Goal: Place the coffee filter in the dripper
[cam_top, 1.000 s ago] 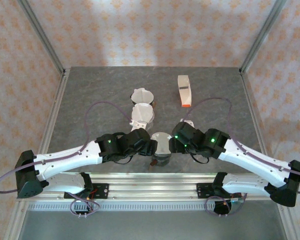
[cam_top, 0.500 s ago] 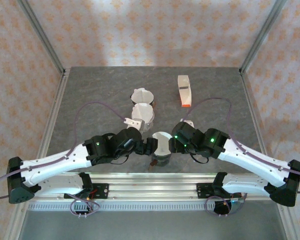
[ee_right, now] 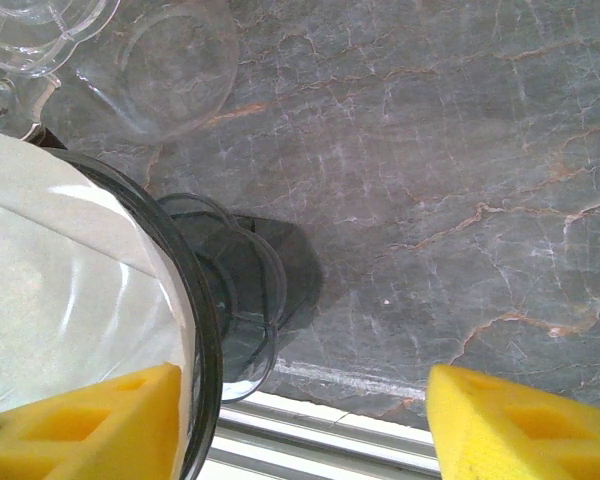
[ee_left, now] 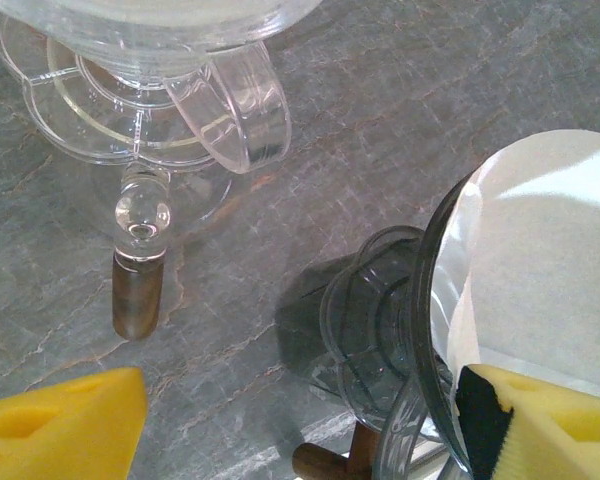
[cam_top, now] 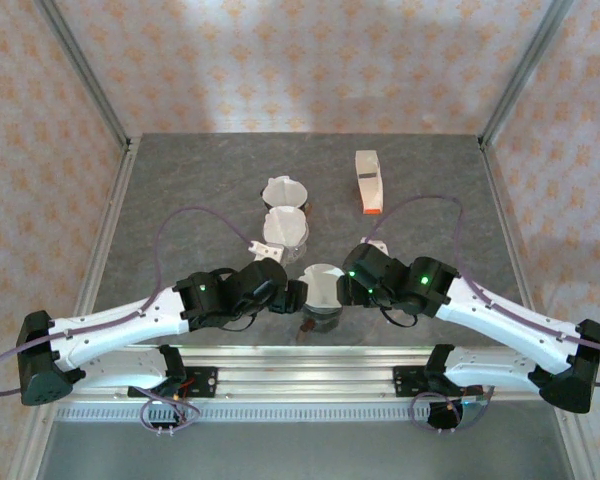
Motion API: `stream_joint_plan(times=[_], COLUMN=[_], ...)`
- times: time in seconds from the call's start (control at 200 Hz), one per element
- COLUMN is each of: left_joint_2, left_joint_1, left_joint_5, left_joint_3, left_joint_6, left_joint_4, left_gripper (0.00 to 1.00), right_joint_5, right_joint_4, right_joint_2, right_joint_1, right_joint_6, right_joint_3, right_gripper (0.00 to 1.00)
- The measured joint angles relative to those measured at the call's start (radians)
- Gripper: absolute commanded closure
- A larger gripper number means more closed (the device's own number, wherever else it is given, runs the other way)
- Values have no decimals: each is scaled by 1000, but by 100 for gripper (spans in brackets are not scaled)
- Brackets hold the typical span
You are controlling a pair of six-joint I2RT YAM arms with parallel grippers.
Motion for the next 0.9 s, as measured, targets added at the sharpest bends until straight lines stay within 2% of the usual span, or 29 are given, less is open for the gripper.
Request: stream_joint_plan(times=[0.335, 0.601, 0.901], left_joint_2=[0, 0, 11], left_joint_1=[0, 0, 0], left_joint_5=[0, 0, 1], left_joint_3=[0, 0, 0], left_joint_6=[0, 0, 0], left_joint_4=[0, 1, 13], left_gripper=[17, 16, 16], right_joint_5=[-6, -16, -16], right_joint_4=[16, -9, -19], right_joint_2=[153, 269, 309], right_joint_1=[-7, -29, -29], right_joint_6=[-32, -72, -98], right_joint_3=[132, 146, 146], right_gripper=[26, 26, 26])
